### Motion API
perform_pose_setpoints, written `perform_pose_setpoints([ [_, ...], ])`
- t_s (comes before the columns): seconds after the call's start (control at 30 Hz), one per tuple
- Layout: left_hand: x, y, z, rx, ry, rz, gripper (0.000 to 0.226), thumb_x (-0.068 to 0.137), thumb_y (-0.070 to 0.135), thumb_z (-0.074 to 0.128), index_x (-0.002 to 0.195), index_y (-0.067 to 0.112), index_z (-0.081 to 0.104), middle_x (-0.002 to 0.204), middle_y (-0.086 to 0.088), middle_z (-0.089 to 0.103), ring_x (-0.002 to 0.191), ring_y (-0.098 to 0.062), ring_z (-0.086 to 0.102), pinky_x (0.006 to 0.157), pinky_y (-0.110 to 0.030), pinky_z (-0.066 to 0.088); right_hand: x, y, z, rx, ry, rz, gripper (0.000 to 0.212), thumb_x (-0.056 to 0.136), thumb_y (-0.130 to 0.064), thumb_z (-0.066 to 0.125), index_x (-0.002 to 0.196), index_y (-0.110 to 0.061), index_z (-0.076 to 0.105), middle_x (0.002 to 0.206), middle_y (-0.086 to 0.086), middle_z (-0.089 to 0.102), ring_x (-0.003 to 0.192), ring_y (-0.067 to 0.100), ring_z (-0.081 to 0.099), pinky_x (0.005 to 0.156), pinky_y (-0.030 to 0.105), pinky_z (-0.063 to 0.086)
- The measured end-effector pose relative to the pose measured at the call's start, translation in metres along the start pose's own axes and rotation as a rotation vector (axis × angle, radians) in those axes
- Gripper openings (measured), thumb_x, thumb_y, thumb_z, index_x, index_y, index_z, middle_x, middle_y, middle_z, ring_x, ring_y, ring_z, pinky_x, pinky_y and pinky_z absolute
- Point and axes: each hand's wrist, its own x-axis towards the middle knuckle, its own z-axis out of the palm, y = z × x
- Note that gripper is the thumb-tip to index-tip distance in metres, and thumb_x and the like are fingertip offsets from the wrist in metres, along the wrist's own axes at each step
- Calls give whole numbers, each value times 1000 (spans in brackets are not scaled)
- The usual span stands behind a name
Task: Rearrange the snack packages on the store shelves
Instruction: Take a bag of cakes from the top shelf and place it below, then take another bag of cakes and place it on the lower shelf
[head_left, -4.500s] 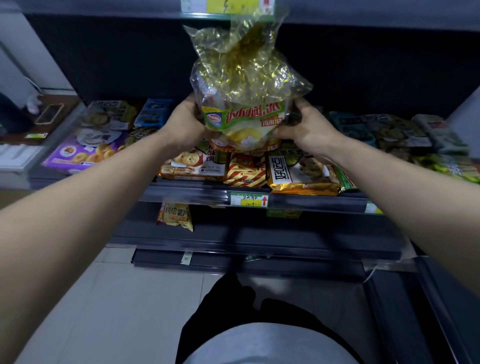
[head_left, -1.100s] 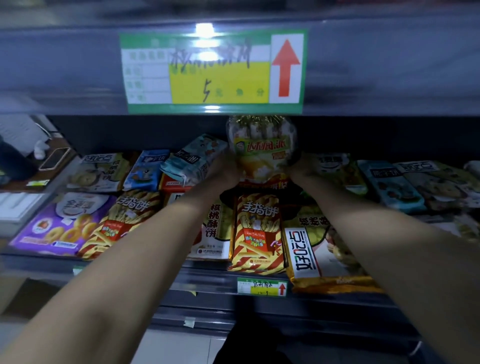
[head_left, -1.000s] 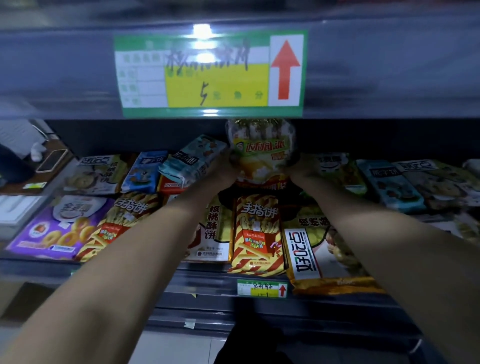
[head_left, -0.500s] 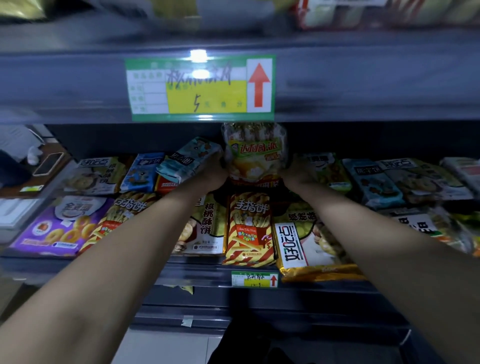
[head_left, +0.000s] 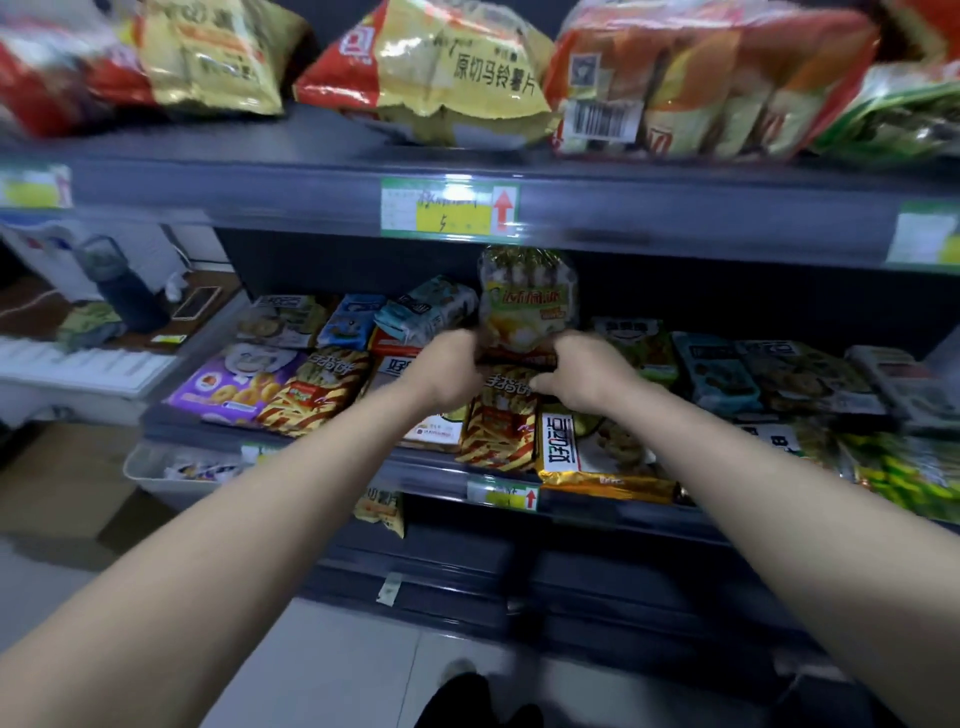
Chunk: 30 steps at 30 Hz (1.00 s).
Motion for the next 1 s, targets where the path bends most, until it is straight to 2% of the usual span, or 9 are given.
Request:
perform_pose_setpoints([
  [0.13, -34, 16, -31, 115, 6, 5, 39, 88, 11, 54, 127, 12, 53, 125, -14, 61, 112, -32, 57, 88, -36, 49, -31, -23, -23, -140, 19, -76, 41, 89, -28, 62, 126, -11, 55, 124, 14, 59, 113, 33, 55, 94, 39, 46],
  [0.23, -56, 25, -59, 180, 21, 28, 43, 86, 10, 54, 129, 12, 52, 129, -12, 57, 115, -31, 55, 90, -37, 48, -52, -44, -44, -205, 35, -134, 40, 91, -25, 59, 128, -11, 54, 125, 13, 58, 114, 33, 55, 97, 40, 44],
  [0.37, -83, 34, -101, 246, 100, 98, 36, 88, 16, 54, 123, 14, 54, 125, -9, 58, 114, -28, 54, 93, -40, 45, -75, -79, -74, -229, 147, -229, 38, 90, -29, 57, 124, -12, 55, 119, 12, 62, 108, 32, 58, 87, 37, 50],
  [0.47, -98, 35, -139, 265, 183, 134, 31, 89, 21, 54, 119, 14, 57, 120, -6, 60, 112, -27, 55, 93, -41, 45, -87, -111, -98, -205, 214, -261, 32, 90, -33, 58, 116, -14, 57, 113, 9, 63, 102, 30, 59, 76, 34, 48],
  [0.53, -106, 32, -166, 264, 235, 172, 29, 88, 20, 56, 116, 15, 58, 118, -4, 61, 111, -25, 55, 92, -40, 45, -93, -135, -112, -207, 269, -282, 31, 90, -36, 57, 113, -16, 59, 110, 7, 64, 102, 29, 58, 77, 35, 48],
  [0.7, -111, 2, -227, 266, 342, 212, 33, 90, 23, 56, 123, 18, 55, 122, 0, 60, 113, -18, 54, 95, -34, 44, -91, -194, -134, -208, 412, -320, 28, 89, -34, 57, 109, -14, 63, 107, 7, 66, 101, 30, 59, 82, 36, 50],
  [0.87, -107, -44, -276, 256, 385, 195, 34, 91, 24, 58, 124, 17, 56, 125, -1, 61, 112, -17, 55, 92, -28, 43, -68, -245, -141, -204, 447, -260, 30, 88, -35, 58, 111, -16, 62, 109, 6, 65, 102, 30, 59, 87, 41, 51],
  [1.0, -106, -76, -305, 232, 410, 186, 31, 90, 23, 59, 120, 16, 59, 120, -2, 63, 107, -19, 58, 94, -35, 47, -54, -282, -143, -183, 445, -265, 35, 90, -37, 58, 120, -18, 58, 121, 6, 60, 112, 28, 55, 93, 41, 48],
])
